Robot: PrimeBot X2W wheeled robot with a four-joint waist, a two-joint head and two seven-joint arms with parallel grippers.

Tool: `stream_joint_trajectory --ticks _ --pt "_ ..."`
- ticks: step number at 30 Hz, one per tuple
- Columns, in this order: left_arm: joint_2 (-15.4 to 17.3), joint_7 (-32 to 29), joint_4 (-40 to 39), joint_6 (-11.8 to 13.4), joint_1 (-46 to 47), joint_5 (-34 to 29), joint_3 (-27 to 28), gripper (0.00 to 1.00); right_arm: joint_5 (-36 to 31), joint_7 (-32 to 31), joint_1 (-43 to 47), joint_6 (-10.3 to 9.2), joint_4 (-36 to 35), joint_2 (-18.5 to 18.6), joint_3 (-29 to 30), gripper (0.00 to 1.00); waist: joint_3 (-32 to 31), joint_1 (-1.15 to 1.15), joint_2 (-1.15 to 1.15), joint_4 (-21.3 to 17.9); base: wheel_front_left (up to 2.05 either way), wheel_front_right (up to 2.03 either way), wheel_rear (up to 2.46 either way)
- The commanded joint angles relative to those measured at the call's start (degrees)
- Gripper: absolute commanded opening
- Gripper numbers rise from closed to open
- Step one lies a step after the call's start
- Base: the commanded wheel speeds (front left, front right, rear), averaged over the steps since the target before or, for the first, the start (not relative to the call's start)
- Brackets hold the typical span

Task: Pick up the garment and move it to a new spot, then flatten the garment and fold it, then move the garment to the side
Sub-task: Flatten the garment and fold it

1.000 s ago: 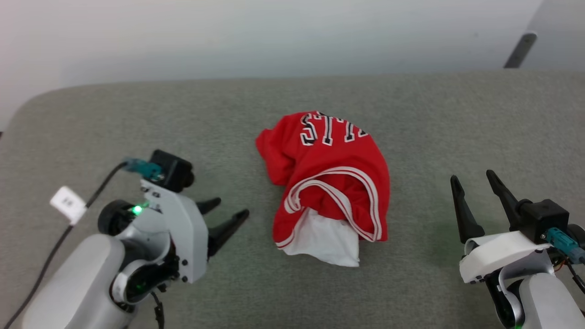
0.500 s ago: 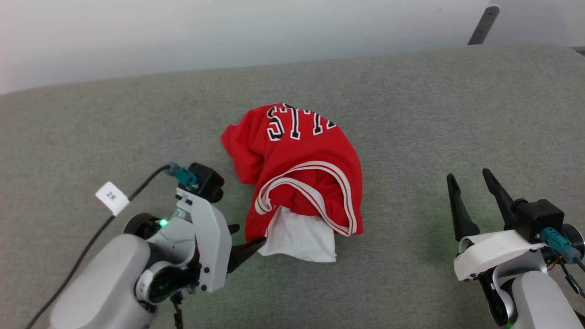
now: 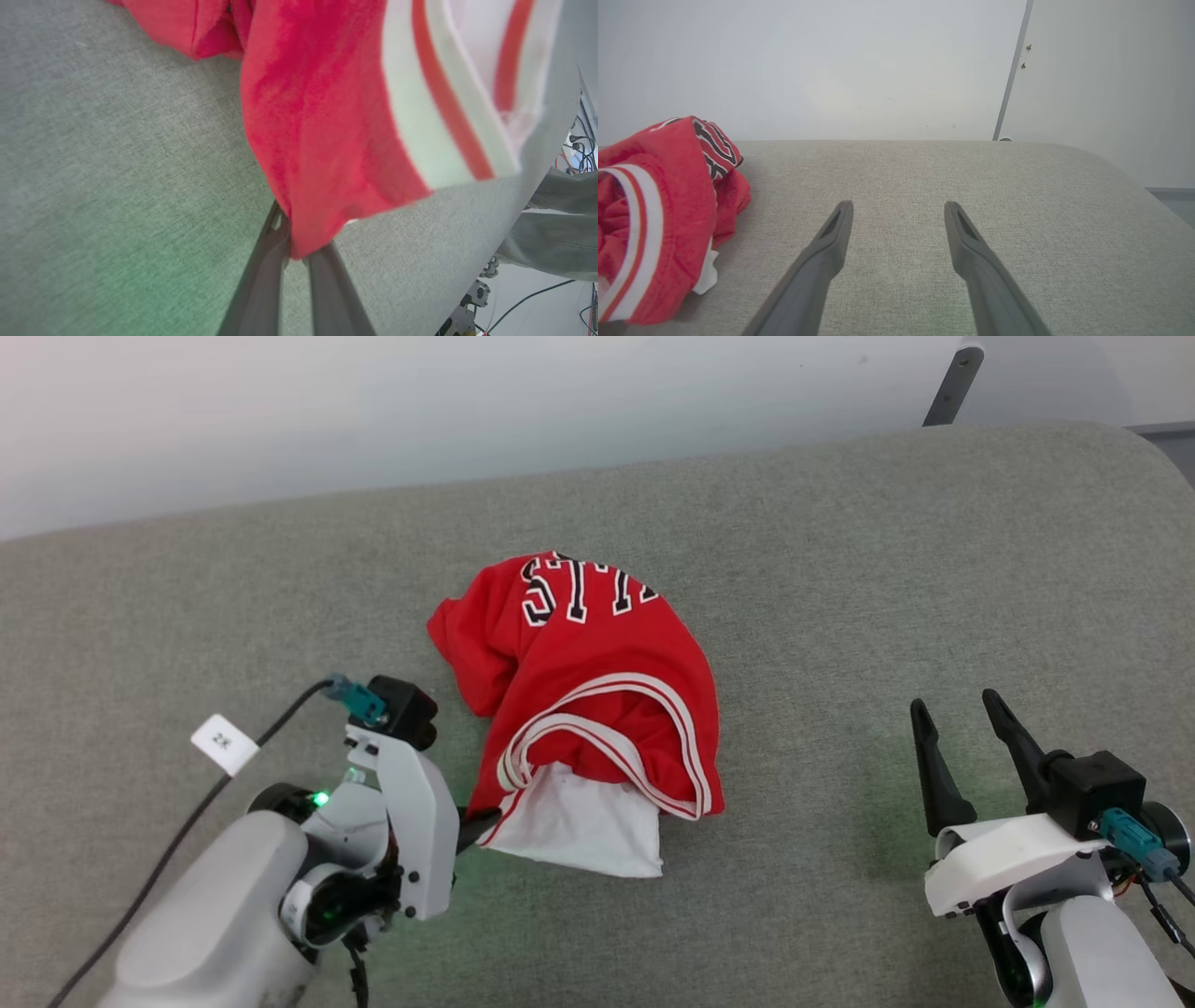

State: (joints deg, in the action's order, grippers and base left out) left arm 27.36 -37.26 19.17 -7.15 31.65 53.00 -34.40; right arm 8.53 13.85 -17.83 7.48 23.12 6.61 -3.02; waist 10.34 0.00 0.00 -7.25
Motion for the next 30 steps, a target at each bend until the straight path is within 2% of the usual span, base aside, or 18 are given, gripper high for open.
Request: stream_joint_trajectory --ticks 1,8,24,28,30 --pt "0.60 0.20 0.06 -0.38 0.76 0.03 -0.24 0.00 -0.26 0.37 0.64 0.02 0.11 -0.13 0.19 1.00 -0.10 0.00 0.00 0.08 0.00 0.00 0.00" --pt "5.84 0.14 -1.86 -0.36 2.15 -0.67 -1.16 0.00 -0.63 0.30 0.84 0.02 0.29 0.19 0.44 1.00 -0.45 0.00 0.00 0.68 0.00 0.00 0.00" --pt "23.70 2.70 -6.06 -0.18 4.15 -6.11 3.30 0.00 -1.19 0.21 0.58 0.02 -0.09 0.15 0.62 1.00 0.83 0.00 0.00 2.75 0.00 0.00 0.00" --pt "27.04 4.41 -6.03 -0.12 4.41 -7.65 4.38 0.00 -0.74 0.28 0.31 0.02 0.03 0.41 0.46 1.00 1.32 0.00 0.00 2.77 0.00 0.00 0.00" --pt "27.61 5.30 -6.16 0.26 3.94 -7.44 4.97 0.00 -0.54 0.31 0.13 0.02 0.09 0.47 0.33 1.00 1.64 0.00 0.00 2.72 0.00 0.00 0.00"
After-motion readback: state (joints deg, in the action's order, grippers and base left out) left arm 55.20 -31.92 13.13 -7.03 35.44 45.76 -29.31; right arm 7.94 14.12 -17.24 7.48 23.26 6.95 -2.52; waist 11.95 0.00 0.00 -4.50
